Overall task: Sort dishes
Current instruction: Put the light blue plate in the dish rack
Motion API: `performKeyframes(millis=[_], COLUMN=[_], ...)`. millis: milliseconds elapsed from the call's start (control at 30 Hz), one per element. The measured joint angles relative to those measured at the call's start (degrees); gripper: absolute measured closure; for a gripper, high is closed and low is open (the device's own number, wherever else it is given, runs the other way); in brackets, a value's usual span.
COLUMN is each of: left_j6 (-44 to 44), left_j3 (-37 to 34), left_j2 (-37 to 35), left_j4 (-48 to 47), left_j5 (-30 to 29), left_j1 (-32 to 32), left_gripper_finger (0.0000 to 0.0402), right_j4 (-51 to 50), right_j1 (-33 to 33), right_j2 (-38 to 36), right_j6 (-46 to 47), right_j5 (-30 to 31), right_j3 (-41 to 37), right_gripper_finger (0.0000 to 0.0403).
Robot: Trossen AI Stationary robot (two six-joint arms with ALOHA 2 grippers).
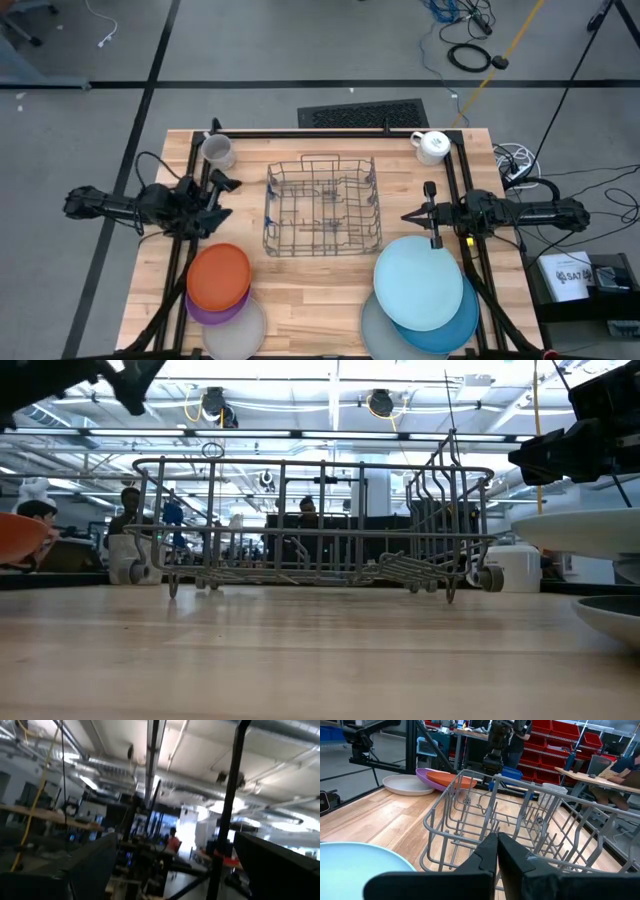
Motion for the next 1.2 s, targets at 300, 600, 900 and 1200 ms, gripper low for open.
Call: performKeyframes(millis=[300,600,900,1200], left_j6=[9.2,14.7,25.2,36.0], left_j3=[14.2,23.7,36.0,53.1], left_j2=[15.4,29.0,43.1,55.6], left_j4=[-6.9,-8.8,-11.7,-21.8], left_j5=[0.9,4.9,5.0,6.1], left_j1=[0.0,-0.1,-2.5,-5.7], left_gripper_finger=[0.0089,0.0232,0.0393,0.0335], right_j4=[0.0,0.0,0.0,0.0], right_j1=[0.0,0.0,0.0,0.0], right_j2=[0.0,0.0,0.0,0.0], right_j6=[0.0,0.0,-1.0,-1.1], right_j5=[0.0,0.0,0.0,0.0], right_j3=[0.0,0.0,0.0,0.0], right_gripper_finger=[0.0394,0.0394,0.0394,0.0394])
